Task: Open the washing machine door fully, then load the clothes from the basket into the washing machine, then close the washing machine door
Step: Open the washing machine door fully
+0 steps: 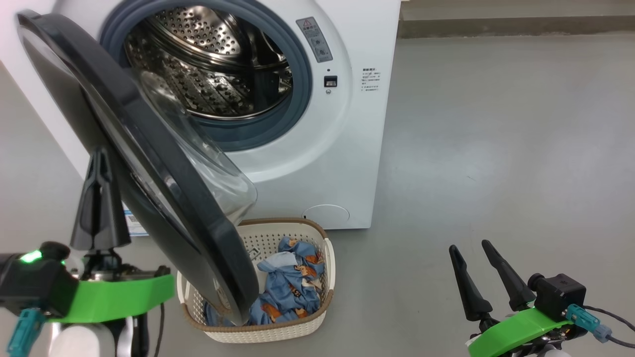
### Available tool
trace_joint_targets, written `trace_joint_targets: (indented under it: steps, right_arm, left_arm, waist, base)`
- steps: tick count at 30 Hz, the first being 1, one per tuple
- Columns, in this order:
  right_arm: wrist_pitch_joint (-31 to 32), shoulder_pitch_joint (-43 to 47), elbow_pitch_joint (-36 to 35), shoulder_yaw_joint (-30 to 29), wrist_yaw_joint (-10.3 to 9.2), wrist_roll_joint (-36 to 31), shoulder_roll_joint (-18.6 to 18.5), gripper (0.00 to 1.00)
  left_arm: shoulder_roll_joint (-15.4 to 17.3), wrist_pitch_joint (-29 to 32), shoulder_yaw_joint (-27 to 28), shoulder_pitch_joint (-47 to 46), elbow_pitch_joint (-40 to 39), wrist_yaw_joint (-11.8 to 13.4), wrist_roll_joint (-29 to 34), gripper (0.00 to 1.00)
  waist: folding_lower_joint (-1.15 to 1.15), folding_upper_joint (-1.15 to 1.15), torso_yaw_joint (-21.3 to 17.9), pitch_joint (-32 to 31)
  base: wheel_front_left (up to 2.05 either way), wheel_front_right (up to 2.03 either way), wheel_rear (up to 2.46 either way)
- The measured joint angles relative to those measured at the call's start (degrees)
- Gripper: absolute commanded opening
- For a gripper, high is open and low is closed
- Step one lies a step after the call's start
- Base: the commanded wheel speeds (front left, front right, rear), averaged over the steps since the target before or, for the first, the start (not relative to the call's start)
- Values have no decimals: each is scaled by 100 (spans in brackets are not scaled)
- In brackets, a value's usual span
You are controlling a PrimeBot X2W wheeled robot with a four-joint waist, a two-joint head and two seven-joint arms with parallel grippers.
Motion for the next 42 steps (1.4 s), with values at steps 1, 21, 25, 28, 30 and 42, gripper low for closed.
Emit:
trace_joint_targets:
  steps: [1, 21, 25, 28, 30, 42]
  right_arm:
    - [0, 0, 2, -2, 0, 0, 0, 100]
    - [0, -3, 9, -119, 0, -2, 93, 100]
    - [0, -3, 21, -133, 0, -2, 94, 100]
    - [0, -3, 37, -131, 0, -2, 100, 100]
    - [0, -4, 43, -126, 0, -2, 109, 100]
    - [0, -7, 76, -120, 0, -2, 114, 100]
  left_arm:
    - [-1, -2, -59, -42, -55, -1, 0, 0]
    - [9, 779, -1791, -152, -383, -193, -174, 0]
    - [13, 1010, -2091, -88, -338, -200, -256, 0]
    - [21, 1173, -2267, 11, -164, -201, -345, 0]
    - [25, 1299, -2338, 49, -1, -200, -405, 0]
    - [51, 1627, -2429, 109, 727, -181, -660, 0]
  waist:
    - [0, 0, -4, 11]
    - [0, 0, -75, 170]
    - [0, 0, -63, 164]
    - [0, 0, -56, 161]
    - [0, 0, -57, 164]
    - [0, 0, -98, 227]
  base:
    - [0, 0, 0]
    - [0, 0, 0]
    - [0, 0, 0]
    - [0, 0, 0]
    - [0, 0, 0]
    - [0, 0, 0]
